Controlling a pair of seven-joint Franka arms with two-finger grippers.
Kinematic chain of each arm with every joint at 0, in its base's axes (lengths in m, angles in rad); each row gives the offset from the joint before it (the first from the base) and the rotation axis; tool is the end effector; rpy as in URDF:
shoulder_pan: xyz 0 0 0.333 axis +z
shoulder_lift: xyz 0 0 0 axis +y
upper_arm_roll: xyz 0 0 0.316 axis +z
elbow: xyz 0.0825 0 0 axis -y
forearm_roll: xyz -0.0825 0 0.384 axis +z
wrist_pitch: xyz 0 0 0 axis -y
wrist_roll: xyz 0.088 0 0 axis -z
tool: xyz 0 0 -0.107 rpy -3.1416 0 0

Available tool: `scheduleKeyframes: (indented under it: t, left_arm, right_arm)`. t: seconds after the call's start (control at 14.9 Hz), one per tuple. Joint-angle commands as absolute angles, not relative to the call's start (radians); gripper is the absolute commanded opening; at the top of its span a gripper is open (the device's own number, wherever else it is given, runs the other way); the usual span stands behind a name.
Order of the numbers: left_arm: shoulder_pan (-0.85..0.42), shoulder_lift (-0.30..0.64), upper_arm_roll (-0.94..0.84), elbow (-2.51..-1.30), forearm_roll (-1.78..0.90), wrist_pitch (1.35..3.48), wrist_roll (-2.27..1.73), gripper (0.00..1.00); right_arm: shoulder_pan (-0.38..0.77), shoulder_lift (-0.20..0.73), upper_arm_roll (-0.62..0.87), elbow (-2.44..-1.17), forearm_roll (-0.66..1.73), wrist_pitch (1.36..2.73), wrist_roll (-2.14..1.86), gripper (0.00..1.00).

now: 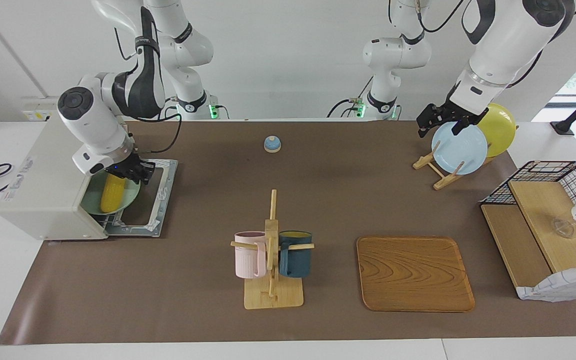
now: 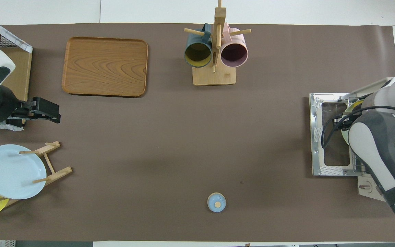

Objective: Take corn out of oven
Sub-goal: 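Pull the green plate with corn out of the oven with the right gripper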

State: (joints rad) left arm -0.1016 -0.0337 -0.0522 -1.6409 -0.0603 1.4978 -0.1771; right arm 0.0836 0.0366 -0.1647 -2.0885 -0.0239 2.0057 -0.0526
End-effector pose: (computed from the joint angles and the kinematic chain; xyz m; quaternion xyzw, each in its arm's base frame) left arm 0.5269 -0.0891 0.6043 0.9980 0.0111 -0.0587 0.0199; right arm 0.5367 -0.0446 0.3974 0.9981 -0.0087 -0.0602 0.0095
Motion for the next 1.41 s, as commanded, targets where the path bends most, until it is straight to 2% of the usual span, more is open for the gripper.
scheduleKeyframes:
  t: [0.0, 0.4, 0.67, 1.01, 1.14, 1.34]
  left_arm:
    - [-0.095, -0.040, -0.058, -1.631, -0.044, 1.480, -0.173, 1.00]
    - [-0.095, -0.040, -0.057, -1.631, -0.044, 1.480, -0.173, 1.00]
    - [-0.095, -0.040, -0.058, -1.631, -0.044, 1.482, -0.173, 1.00]
    - [-0.095, -0.040, -0.058, -1.631, -0.044, 1.480, -0.173, 1.00]
    - [-0.095, -0.040, -0.058, -1.631, -0.044, 1.480, -0.173, 1.00]
    - [-0.095, -0.038, -0.058, -1.631, -0.044, 1.480, -0.173, 1.00]
  right_arm:
    - [0.052, -0.001, -0.160, -2.158, -0.031, 2.063, -0.109, 0.26]
    - [0.037, -0.005, -0.160, -2.166, -0.031, 2.071, -0.195, 0.26]
    - [0.026, -0.028, -0.160, -2.244, -0.031, 2.163, -0.209, 0.26]
    - [0.026, -0.017, -0.160, -2.250, -0.031, 2.183, -0.210, 0.26]
    - [0.028, -0.017, -0.160, -2.250, -0.044, 2.175, -0.212, 0.00]
    - [0.046, -0.015, -0.155, -2.240, -0.141, 2.168, -0.210, 0.00]
